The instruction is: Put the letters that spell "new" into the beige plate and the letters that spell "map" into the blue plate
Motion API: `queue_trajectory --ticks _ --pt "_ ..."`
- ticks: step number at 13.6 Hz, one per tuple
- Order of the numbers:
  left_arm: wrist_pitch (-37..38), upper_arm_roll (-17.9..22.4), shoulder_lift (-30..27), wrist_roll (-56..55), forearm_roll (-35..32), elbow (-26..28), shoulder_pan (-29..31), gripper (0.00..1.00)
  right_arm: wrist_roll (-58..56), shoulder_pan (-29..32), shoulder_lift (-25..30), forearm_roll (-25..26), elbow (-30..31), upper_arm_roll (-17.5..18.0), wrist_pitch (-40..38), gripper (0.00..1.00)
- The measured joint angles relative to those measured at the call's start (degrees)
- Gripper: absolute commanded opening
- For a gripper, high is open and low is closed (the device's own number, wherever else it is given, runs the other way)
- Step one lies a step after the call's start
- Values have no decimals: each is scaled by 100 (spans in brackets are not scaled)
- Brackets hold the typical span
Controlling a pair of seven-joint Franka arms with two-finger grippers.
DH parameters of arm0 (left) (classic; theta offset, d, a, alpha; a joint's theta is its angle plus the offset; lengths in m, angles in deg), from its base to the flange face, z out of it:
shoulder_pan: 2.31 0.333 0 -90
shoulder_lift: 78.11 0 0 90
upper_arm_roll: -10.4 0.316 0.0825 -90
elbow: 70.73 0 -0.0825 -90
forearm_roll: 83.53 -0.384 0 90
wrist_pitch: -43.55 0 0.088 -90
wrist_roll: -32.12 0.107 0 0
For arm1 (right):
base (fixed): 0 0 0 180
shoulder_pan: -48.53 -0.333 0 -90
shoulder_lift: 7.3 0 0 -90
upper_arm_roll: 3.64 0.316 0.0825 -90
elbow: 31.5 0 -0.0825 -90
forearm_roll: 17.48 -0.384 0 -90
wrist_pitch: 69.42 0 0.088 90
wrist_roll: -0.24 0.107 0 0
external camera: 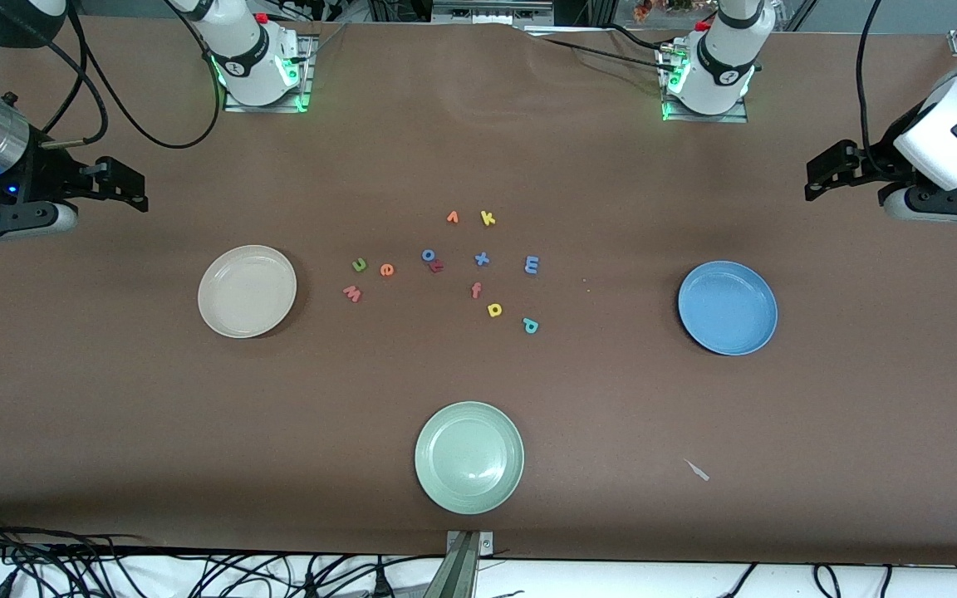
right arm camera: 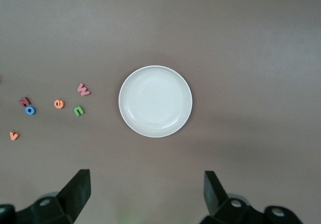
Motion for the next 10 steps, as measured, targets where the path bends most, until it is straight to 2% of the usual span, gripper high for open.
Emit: queue_trajectory --ticks 10 --pt "0 0 0 0 0 0 0 100 154 -3 -35 -124 28 3 0 100"
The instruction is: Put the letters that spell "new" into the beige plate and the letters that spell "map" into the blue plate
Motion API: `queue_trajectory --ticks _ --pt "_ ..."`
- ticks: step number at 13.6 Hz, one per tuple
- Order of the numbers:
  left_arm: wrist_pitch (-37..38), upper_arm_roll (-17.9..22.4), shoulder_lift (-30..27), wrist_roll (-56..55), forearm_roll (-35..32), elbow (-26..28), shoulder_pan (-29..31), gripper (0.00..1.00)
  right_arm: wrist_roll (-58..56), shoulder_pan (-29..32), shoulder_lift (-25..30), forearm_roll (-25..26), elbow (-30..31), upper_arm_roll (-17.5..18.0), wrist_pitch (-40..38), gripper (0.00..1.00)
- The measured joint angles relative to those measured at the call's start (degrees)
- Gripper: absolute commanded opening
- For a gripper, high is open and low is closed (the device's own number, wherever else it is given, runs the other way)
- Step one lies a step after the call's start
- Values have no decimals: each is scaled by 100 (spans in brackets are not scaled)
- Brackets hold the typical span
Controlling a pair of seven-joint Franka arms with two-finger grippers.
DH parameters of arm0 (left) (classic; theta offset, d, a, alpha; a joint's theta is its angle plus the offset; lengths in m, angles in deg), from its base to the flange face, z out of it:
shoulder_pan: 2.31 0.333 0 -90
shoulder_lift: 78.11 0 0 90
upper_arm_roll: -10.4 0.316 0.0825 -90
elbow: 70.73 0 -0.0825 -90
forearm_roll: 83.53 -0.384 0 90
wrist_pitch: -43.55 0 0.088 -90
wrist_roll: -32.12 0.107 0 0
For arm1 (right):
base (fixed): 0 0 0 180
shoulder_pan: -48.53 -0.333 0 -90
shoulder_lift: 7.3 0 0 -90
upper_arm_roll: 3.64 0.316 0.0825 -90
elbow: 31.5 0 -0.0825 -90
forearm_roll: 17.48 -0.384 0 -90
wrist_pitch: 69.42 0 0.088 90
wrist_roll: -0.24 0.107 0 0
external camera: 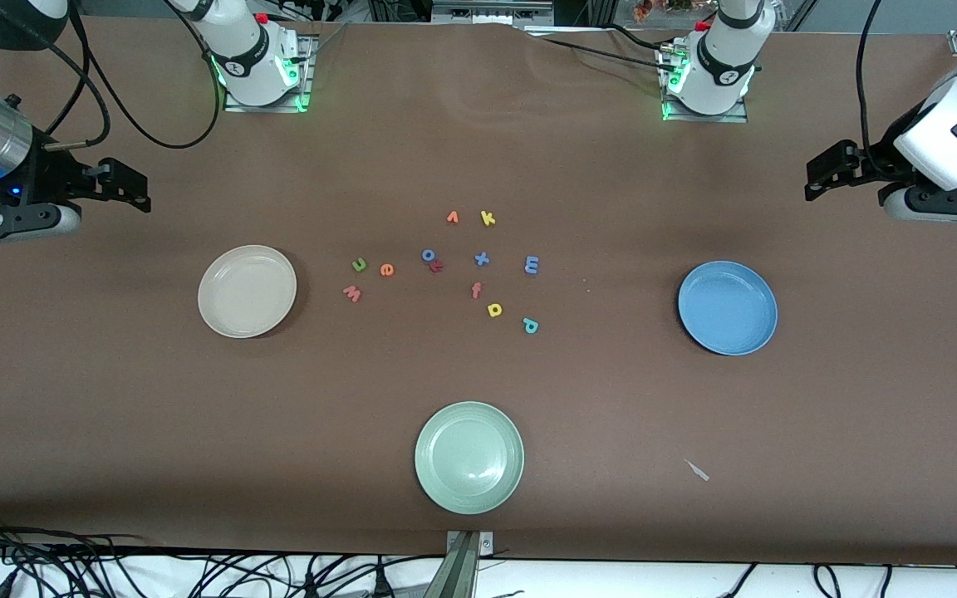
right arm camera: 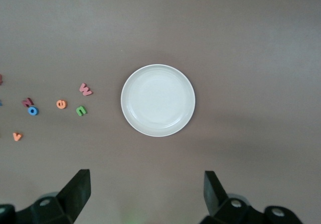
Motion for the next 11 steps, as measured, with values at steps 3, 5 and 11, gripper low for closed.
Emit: queue_trajectory --ticks 3,5,11 --pt "0 0 0 0 0 0 0 100 115 -15 -79 -148 0 14 15 100" --pt "0 0 0 0 0 0 0 100 223 -103 -143 -218 2 22 75 100" --pt "0 0 0 0 0 0 -1 100 1768 -1098 -489 -305 172 61 767 100"
